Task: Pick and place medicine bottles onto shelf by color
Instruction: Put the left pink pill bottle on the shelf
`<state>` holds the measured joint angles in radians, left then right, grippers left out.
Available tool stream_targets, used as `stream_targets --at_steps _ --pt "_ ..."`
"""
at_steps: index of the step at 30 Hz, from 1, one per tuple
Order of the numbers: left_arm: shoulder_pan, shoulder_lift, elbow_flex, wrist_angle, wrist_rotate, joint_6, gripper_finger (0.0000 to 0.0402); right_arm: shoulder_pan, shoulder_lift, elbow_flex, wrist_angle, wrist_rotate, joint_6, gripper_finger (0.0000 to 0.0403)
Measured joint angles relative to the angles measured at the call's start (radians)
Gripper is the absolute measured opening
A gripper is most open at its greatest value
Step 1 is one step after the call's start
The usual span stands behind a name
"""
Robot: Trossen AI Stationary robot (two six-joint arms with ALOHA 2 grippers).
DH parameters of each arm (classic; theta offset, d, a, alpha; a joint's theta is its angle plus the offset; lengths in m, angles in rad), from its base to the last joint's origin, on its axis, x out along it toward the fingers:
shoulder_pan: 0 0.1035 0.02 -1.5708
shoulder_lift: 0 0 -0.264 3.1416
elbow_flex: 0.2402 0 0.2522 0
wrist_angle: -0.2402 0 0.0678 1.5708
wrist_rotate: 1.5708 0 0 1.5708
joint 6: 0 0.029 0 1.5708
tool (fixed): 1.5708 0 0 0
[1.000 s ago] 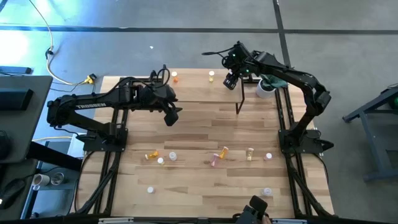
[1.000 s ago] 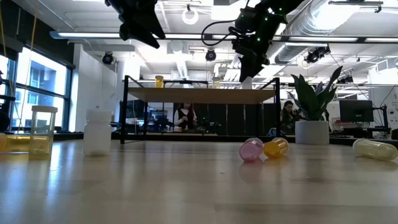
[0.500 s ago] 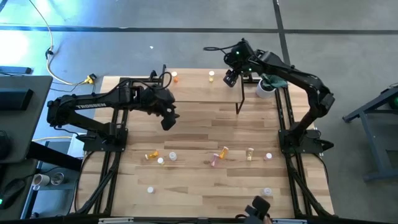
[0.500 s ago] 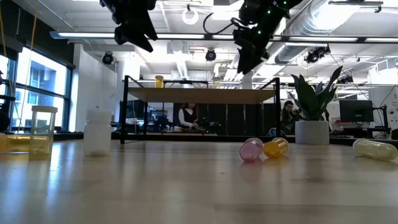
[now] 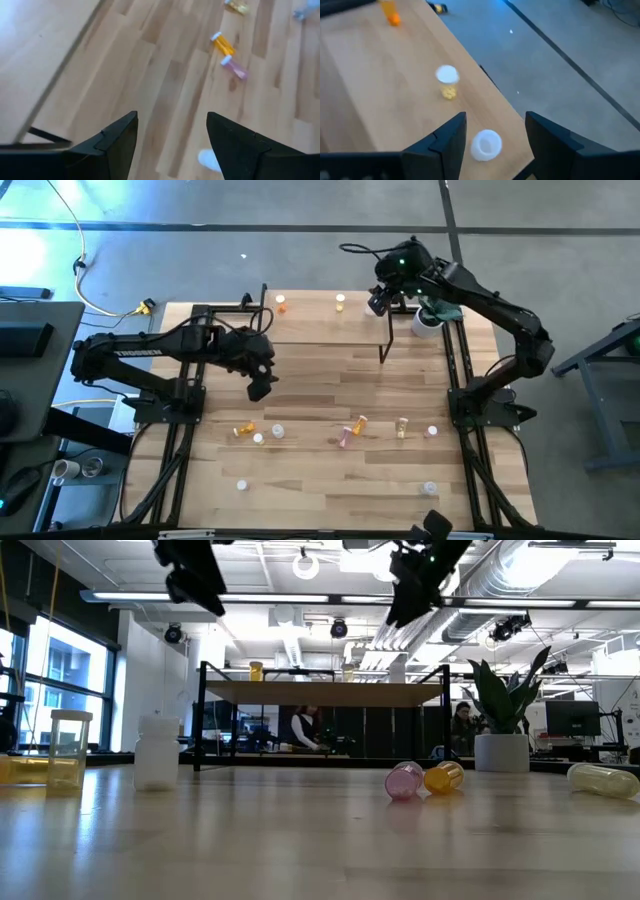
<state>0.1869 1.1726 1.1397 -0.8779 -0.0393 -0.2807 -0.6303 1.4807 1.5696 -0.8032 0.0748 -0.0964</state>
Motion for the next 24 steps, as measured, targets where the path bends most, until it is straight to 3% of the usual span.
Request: stream_targets --at_steps 14,20,24 --pt "-0.416 -0.031 0.000 -0.105 -0.189 -0.245 0.0227 0.136 -0.102 0.000 0.023 -0.004 0.202 0.0194" --pt "-0.633 -0.031 0.000 -0.108 -0.310 -0.410 0.0227 0.220 -0.110 0.000 0.022 -0.004 0.280 0.0194" --pt "-0.790 -0.009 0.000 -0.114 -0.444 -0.548 0.0227 0.288 -0.108 0.000 0.022 -0.004 0.325 0.0194"
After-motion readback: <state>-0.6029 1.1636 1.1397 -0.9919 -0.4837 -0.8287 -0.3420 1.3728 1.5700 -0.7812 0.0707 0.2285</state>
